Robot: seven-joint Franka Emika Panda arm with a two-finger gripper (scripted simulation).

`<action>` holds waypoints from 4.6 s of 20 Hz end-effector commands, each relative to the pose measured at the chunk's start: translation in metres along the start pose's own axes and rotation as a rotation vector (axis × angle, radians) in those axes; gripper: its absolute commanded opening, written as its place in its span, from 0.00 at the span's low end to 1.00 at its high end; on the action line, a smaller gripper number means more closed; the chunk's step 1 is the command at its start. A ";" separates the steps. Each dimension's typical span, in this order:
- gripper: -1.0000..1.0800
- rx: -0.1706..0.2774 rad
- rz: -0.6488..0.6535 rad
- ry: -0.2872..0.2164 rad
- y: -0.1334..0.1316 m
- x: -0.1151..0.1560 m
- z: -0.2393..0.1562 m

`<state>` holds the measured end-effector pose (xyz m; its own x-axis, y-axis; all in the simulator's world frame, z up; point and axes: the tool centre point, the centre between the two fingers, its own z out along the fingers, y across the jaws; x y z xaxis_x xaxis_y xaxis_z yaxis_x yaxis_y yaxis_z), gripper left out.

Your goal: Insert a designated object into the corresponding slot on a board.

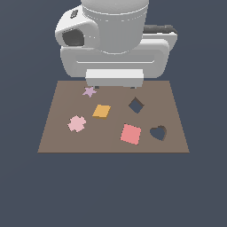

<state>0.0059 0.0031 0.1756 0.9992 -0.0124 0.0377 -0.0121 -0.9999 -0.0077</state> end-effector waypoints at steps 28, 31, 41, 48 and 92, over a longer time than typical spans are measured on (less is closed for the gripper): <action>0.96 0.008 -0.480 -0.011 0.014 -0.008 0.041; 0.96 0.010 -0.591 -0.014 0.018 -0.009 0.051; 0.96 0.016 -0.969 -0.023 0.031 -0.009 0.084; 0.96 0.019 -1.192 -0.029 0.039 -0.006 0.103; 0.00 0.020 -1.450 -0.036 0.046 -0.001 0.144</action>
<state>0.0093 -0.0420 0.0307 0.1329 0.9911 -0.0003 0.9911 -0.1329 0.0007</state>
